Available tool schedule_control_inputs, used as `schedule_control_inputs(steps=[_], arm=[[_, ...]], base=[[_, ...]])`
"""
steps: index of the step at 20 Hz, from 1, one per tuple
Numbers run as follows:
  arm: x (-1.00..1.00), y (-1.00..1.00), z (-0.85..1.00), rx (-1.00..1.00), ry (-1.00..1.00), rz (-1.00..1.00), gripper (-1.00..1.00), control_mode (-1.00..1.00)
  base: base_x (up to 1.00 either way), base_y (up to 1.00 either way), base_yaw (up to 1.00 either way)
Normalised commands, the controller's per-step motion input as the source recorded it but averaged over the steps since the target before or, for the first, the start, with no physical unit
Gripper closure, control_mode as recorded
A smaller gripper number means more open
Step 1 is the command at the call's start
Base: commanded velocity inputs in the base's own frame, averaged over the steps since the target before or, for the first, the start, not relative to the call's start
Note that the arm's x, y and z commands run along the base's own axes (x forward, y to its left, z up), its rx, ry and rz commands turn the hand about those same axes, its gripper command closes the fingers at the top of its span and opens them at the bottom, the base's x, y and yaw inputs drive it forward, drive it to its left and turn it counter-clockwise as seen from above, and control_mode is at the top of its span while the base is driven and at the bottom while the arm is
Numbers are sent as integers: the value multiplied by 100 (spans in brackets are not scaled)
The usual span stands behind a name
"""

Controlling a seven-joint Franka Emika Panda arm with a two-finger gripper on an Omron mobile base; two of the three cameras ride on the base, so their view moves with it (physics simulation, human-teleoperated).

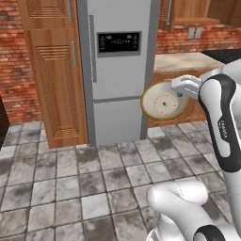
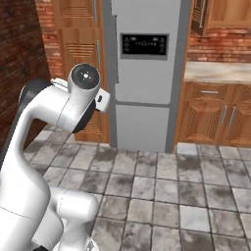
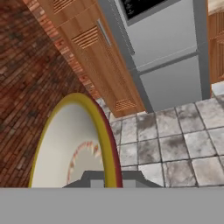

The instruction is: Take the smaller bowl and place it next to the appetizer plate on the dining counter , and place the larger bowl next to the plate with cooked food.

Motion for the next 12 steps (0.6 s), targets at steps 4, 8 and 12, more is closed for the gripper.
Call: schedule_control_inputs(steps=[4,8,12], arm=[[0,0,0,0,0,0,100,100],[0,0,0,0,0,0,100,100],[0,0,0,0,0,0,100,100]], base=[[-100,0,0],[-100,0,0],[-100,0,0]])
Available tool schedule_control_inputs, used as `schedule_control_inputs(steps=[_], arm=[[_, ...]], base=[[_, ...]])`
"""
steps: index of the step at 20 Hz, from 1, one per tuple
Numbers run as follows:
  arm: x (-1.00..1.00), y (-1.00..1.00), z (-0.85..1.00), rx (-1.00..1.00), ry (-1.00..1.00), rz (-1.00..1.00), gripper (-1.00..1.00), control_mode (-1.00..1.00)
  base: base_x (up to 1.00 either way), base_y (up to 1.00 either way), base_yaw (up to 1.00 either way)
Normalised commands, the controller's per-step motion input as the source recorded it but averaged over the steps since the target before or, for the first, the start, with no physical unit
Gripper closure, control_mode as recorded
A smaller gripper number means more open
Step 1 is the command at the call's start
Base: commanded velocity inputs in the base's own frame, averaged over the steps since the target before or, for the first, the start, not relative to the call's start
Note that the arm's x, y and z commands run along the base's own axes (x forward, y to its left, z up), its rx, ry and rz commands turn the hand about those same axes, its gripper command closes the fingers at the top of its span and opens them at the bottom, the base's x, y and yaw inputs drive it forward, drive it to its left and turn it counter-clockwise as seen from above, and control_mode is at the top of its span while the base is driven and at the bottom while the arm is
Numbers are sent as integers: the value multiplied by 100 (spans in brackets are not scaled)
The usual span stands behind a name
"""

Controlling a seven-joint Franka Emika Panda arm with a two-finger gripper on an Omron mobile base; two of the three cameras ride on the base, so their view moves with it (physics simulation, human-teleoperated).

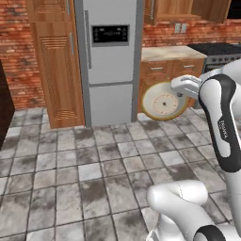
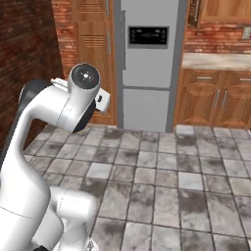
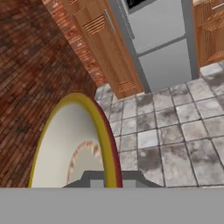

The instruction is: Take the smaller bowl and place it next to the appetizer plate on the dining counter , and place the larger bowl next to the plate with cooked food.

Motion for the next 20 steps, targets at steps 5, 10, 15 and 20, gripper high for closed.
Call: schedule_control_inputs(steps=[5,10,15,20], arm=[[0,0,0,0,0,0,100,100],[0,0,0,0,0,0,100,100],[0,0,0,0,0,0,100,100],[0,0,0,0,0,0,100,100]], base=[[-100,-4,0],[-100,-19,0],[-100,-26,0],[-100,-42,0]])
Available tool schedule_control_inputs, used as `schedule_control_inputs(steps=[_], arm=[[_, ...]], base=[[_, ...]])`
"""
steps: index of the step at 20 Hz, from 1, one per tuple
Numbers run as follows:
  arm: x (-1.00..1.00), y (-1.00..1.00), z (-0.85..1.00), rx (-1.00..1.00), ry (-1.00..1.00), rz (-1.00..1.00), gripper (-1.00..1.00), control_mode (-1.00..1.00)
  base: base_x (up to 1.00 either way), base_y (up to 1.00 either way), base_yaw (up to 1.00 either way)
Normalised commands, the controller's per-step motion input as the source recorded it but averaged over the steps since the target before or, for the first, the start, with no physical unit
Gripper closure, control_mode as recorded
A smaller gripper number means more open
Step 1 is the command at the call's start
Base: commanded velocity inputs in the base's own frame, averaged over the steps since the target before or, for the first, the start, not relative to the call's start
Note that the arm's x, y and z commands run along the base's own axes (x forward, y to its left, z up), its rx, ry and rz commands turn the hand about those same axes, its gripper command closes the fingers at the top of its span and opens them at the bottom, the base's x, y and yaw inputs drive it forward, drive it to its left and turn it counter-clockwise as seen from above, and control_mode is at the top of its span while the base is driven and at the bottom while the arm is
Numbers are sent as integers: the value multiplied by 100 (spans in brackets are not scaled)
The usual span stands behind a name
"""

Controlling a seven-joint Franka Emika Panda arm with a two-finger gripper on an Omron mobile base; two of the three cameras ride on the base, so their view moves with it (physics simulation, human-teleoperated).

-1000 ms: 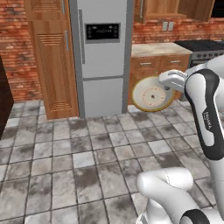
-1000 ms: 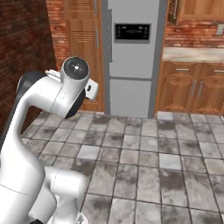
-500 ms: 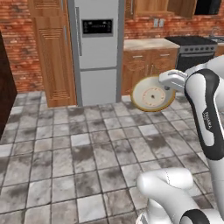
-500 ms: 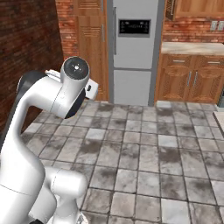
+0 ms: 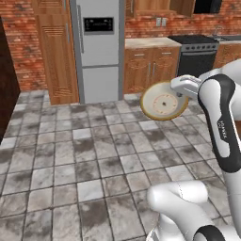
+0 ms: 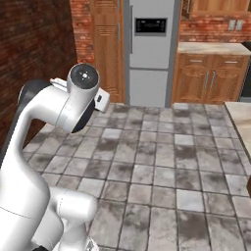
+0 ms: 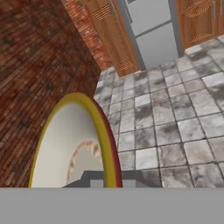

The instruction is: Take the smaller bowl and place it next to the appetizer plate on the dining counter , and place the larger bowl next to the plate with cooked food.

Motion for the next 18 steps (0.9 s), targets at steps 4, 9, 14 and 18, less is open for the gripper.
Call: schedule_control_inputs(steps=[4,9,14,18], arm=[[0,0,0,0,0,0,100,100],[0,0,0,0,0,0,100,100],[0,0,0,0,0,0,100,100],[0,0,0,0,0,0,100,100]], base=[[-100,-53,0],[-98,-46,0],[-53,-64,0],[-15,-91,0]])
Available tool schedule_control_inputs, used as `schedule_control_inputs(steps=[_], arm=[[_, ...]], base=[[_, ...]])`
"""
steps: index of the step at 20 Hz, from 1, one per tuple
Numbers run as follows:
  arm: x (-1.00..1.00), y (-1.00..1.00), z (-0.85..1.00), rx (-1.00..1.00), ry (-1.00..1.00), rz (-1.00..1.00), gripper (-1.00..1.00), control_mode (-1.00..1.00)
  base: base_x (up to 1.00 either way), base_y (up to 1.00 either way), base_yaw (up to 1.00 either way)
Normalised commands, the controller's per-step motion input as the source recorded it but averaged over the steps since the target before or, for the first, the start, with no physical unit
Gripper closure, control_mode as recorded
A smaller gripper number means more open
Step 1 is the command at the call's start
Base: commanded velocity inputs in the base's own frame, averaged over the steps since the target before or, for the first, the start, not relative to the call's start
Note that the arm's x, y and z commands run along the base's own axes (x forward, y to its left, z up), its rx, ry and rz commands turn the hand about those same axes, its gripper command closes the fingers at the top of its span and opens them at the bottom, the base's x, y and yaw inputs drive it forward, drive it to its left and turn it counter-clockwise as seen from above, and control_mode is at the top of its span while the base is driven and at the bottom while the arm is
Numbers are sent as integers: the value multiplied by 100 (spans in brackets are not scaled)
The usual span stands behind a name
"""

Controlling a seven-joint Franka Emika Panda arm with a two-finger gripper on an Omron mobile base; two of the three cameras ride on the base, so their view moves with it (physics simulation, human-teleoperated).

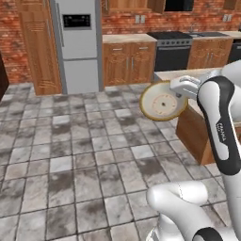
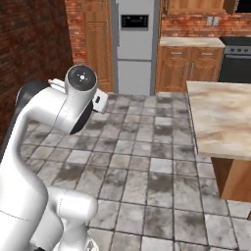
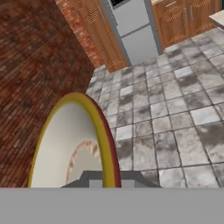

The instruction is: Take the smaller bowl and place it next to the appetizer plate on the dining counter , and place the larger bowl next to the plate with cooked food.

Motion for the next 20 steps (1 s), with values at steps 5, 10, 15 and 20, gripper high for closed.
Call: schedule_control_inputs(steps=[5,10,15,20], arm=[[0,0,0,0,0,0,100,100],[0,0,0,0,0,0,100,100],[0,0,0,0,0,0,100,100],[0,0,0,0,0,0,100,100]], base=[[0,-100,-1],[0,-100,0],[0,-100,0],[0,-100,0]])
